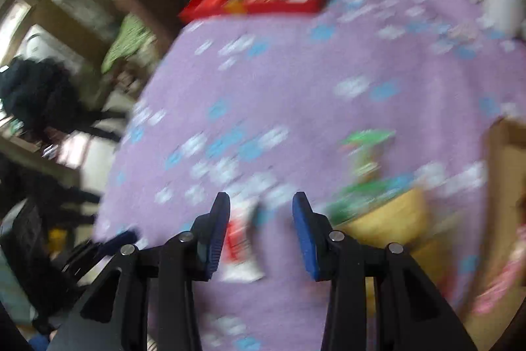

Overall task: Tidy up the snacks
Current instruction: 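Grasp the white-and-red packet with left gripper while right grasps clear egg-candy bag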

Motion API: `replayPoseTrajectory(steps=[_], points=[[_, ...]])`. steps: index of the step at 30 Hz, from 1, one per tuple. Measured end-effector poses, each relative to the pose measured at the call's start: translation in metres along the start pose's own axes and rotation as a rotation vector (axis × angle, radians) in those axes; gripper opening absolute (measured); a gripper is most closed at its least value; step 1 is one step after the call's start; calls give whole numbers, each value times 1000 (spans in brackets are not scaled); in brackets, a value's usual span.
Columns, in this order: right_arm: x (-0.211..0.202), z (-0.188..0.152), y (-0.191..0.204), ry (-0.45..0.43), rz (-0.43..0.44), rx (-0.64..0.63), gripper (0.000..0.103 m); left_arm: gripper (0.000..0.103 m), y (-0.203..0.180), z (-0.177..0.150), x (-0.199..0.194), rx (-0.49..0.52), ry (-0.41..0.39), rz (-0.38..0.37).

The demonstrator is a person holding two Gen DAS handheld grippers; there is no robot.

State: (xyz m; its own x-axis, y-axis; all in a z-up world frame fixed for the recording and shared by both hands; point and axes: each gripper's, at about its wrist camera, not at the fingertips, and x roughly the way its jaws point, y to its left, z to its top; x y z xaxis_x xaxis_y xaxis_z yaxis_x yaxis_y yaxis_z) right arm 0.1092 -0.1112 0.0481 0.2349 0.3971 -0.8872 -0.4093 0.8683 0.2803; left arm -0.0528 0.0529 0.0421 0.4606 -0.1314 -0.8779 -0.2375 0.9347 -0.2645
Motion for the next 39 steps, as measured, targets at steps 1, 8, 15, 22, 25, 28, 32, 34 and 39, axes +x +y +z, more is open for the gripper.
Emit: replayPoseTrajectory(steps=[1,8,15,22,25,28,32,34,39], points=[[-2,5,-8,-12,-37,9,38,49,-1,0,1,3,2,-1],[25,12,-43,43,-113,28,38,49,-8,-2,2,30,11,-7],[43,14,-33,54,-105,-24,20,49,-13,-3,1,40,15,-13],[-4,-5,-21,-54,-74,-56,20,49,-30,7,8,31,20,-71],[-29,-26,-19,-69,-28,-73,20,49,-43,11,17,19,41,-115],[-46,-47,-19,-76,7,-77,20,49,-55,16,27,10,57,-118],[-62,-77,-27,-70,39,-52,20,49,-63,23,43,0,67,-85],[-67,-88,-32,-65,45,-38,20,49,-66,26,54,-6,86,-66],[-78,-103,-44,-70,41,-23,20,28,-79,31,69,51,71,-18]])
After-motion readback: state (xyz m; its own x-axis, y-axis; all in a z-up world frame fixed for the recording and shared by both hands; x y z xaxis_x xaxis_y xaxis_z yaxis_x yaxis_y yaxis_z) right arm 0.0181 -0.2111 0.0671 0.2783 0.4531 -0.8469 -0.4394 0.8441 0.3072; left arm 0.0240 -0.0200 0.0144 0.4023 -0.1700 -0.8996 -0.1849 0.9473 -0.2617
